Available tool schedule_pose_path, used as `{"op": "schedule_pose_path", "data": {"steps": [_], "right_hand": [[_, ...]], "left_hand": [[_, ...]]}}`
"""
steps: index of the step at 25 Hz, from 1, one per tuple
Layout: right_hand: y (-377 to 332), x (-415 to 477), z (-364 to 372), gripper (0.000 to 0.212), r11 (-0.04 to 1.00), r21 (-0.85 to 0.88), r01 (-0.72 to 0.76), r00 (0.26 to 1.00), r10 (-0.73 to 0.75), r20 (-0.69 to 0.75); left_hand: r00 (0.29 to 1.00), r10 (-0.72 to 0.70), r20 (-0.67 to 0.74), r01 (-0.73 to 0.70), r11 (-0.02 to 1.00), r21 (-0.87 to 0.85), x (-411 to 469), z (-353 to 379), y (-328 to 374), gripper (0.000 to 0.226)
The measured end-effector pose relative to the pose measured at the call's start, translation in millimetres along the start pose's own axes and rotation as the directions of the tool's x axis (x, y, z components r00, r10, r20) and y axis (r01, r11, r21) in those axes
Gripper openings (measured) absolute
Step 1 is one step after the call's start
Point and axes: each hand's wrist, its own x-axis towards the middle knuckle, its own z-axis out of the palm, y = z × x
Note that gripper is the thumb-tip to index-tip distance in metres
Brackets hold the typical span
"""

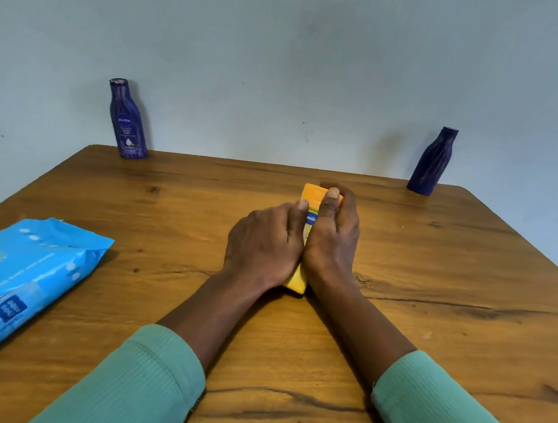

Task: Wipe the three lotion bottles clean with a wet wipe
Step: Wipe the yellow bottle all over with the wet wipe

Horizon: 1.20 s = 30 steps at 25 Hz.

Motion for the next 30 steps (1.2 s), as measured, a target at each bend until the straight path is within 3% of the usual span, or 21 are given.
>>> {"op": "schedule_pose_path", "data": {"steps": [3, 6, 10, 14, 16, 19, 22, 26, 30], "right_hand": [[6.6, 11.1, 0.8, 0.036, 0.983, 0.061, -0.173, 0.975, 0.180, -0.128], [12.3, 17.6, -2.8, 0.036, 0.959, 0.125, -0.255, 0.956, 0.269, -0.116], [9.0, 15.0, 3.1, 0.038, 0.994, 0.038, -0.099, 0.990, 0.095, 0.107], [2.4, 5.5, 7.1, 0.034, 0.997, 0.032, -0.073, 0.928, 0.056, 0.369], [-0.1, 1.2, 7.7, 0.031, 0.996, 0.049, -0.070, 0.914, 0.044, 0.402], [1.0, -0.1, 3.5, 0.037, 0.995, 0.085, -0.049, 0.981, 0.033, 0.190], [1.9, 9.7, -3.9, 0.034, 0.976, 0.122, -0.182, 0.977, 0.193, -0.090], [-11.5, 17.6, -14.1, 0.028, 0.822, 0.345, -0.453, 0.830, 0.530, -0.174], [-22.4, 21.3, -27.0, 0.032, 0.662, 0.455, -0.596, 0.681, 0.717, -0.149]], "left_hand": [[0.989, 0.091, 0.117, -0.095, 0.995, 0.027, -9.1, -7.9, -6.5, 0.050], [0.980, 0.128, 0.149, -0.131, 0.991, 0.007, -11.6, -12.0, -10.2, 0.054], [0.991, 0.047, 0.124, -0.048, 0.999, 0.010, 2.8, -8.8, -10.3, 0.057], [0.976, -0.219, 0.004, 0.214, 0.953, -0.215, 9.4, -14.2, -12.7, 0.062], [0.966, -0.257, -0.015, 0.246, 0.939, -0.240, 8.4, -16.8, -10.7, 0.061], [0.995, -0.101, 0.006, 0.101, 0.991, -0.085, 6.5, -15.0, 2.0, 0.062], [0.996, 0.066, 0.054, -0.068, 0.997, 0.039, 0.2, -6.5, 7.2, 0.058], [0.982, 0.158, -0.100, -0.148, 0.984, 0.101, -8.7, -0.9, 13.2, 0.058], [0.950, 0.198, -0.243, -0.181, 0.979, 0.090, -10.5, 3.4, 26.2, 0.068]]}}
